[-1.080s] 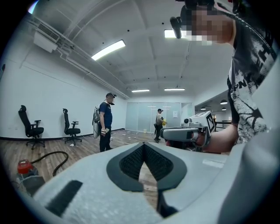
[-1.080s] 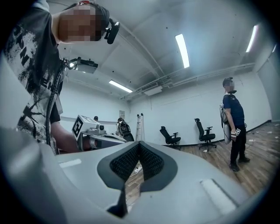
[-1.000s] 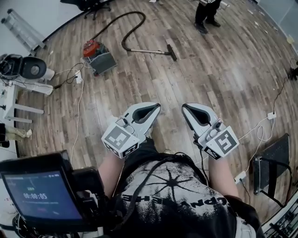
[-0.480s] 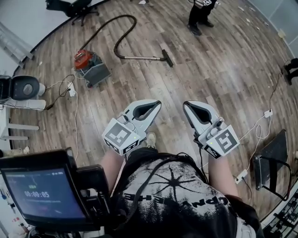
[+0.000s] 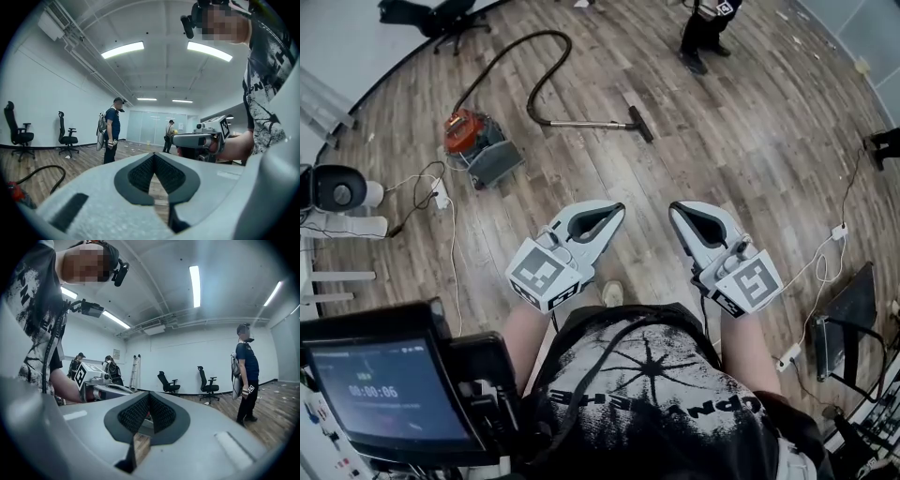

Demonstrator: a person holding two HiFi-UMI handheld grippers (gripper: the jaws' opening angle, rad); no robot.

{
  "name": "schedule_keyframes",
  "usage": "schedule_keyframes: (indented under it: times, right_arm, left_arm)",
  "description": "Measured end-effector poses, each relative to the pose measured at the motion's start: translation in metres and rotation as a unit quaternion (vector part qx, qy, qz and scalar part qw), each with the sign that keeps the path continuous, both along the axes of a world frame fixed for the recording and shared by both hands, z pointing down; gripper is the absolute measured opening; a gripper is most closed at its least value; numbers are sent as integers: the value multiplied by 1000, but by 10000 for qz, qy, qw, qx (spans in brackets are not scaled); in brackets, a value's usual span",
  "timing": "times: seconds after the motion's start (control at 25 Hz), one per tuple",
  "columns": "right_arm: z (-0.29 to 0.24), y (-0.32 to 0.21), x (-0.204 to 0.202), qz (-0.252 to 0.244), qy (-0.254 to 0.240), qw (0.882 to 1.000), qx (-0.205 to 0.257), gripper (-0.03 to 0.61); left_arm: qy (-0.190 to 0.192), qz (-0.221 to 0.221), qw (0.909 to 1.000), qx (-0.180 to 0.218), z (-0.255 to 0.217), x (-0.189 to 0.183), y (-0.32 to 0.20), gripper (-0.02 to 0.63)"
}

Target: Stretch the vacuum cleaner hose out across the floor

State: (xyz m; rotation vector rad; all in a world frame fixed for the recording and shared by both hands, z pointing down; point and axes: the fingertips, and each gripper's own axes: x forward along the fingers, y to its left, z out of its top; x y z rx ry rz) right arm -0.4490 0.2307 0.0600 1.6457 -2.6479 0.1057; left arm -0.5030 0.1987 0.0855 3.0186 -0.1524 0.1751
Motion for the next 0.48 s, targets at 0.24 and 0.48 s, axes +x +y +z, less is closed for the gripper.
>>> schedule_keyframes:
  times: [0.24, 0.48]
  right_arm:
    - [-1, -47, -7, -3, 221, 9997, -45, 8]
    - [2, -73, 11, -4, 199, 9998, -82, 8]
  left_arm:
    - [89, 2, 9999, -69, 1, -5, -49, 2]
    - [69, 27, 9999, -106, 5, 13, -71, 2]
